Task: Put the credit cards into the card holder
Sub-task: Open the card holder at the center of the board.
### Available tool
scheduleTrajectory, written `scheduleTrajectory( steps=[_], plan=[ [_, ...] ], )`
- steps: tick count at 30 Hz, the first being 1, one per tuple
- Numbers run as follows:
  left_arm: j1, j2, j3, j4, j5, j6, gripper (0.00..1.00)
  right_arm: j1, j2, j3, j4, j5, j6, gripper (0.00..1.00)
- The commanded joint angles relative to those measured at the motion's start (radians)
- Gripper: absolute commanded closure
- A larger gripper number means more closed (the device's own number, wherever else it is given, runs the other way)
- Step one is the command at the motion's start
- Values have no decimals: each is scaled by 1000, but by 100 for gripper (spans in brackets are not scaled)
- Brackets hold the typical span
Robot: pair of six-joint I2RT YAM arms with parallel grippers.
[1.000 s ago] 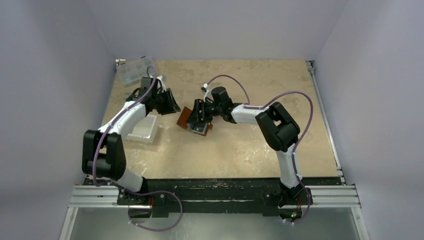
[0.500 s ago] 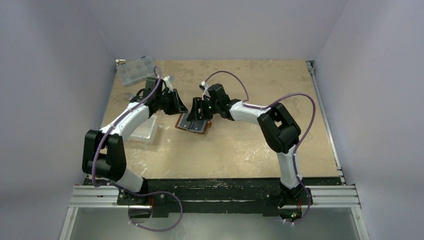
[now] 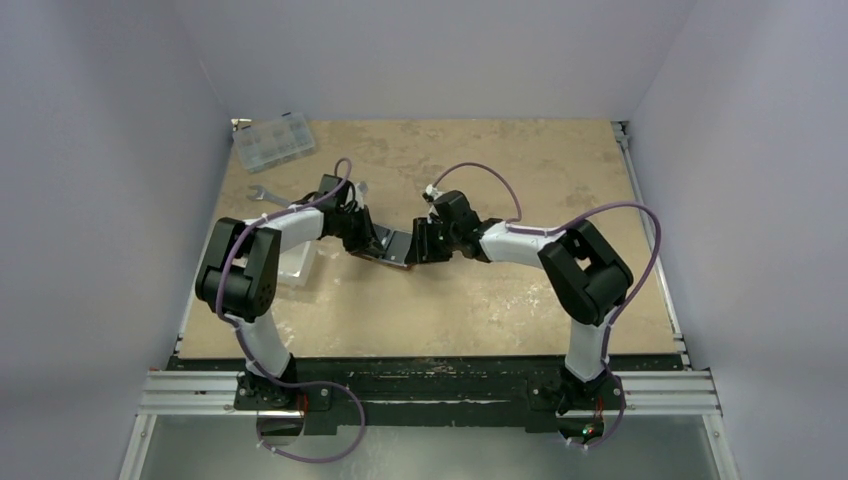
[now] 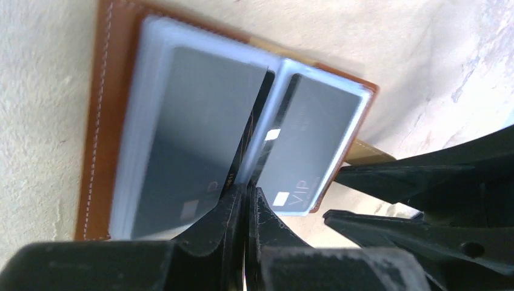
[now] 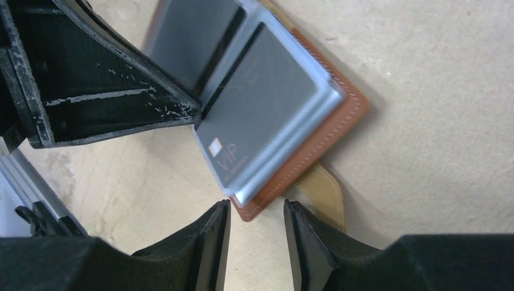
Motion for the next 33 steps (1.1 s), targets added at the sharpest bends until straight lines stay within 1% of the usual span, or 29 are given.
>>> scheduleTrajectory(
  steps=[1, 5, 7, 11, 12, 15, 18, 19, 21, 23, 25, 26, 27, 28, 29, 30, 31, 33],
  plan=[
    [25, 32, -35, 41, 8, 21, 98, 1, -72, -23, 17, 86, 20, 52],
    [25, 39, -51, 46, 24, 29, 97, -3, -114, -34, -20, 156, 7, 41],
    [25, 36, -49, 47, 20, 29, 95, -18, -115, -33, -21, 150, 1, 36],
    [25, 44, -25, 39, 37, 37, 91, -56, -82, -11, -21, 100, -12, 34],
    [25, 40, -20, 37, 35, 44, 88, -66, -76, -13, -38, 95, -17, 34],
    [20, 9, -15, 27, 24, 77, 77, -97, -59, -34, 8, 31, -17, 35],
    [-16, -36, -1, 9, -30, 120, 63, -103, -29, -21, 21, 7, -32, 45],
    [-32, -52, 2, 10, -42, 131, 60, -103, -25, -21, 25, 11, -35, 47],
    [-67, -79, 12, -4, -110, 161, 53, -103, -28, -21, 19, 37, -52, 47],
    [-99, -100, 22, -27, -194, 187, 48, -106, -30, -18, 6, 55, -73, 42],
    [-124, -105, 29, -39, -247, 204, 45, -105, -22, -20, 14, 43, -80, 41],
    [-136, -101, 41, -48, -263, 206, 44, -105, -13, -24, 31, 20, -78, 43],
    [-146, -93, 52, -59, -283, 210, 40, -105, -5, -28, 47, -11, -73, 49],
    [-161, -83, 68, -73, -301, 216, 36, -106, 2, -34, 62, -34, -65, 60],
    [-175, -77, 89, -92, -326, 222, 33, -106, 1, -46, 81, -54, -54, 80],
    [-193, -71, 108, -111, -353, 226, 31, -105, -10, -68, 101, -60, -40, 92],
    [-212, -66, 129, -128, -384, 233, 29, -106, -27, -94, 128, -59, -28, 100],
    [-253, -52, 167, -159, -434, 249, 26, -105, -67, -168, 176, -61, -2, 100]
  ],
)
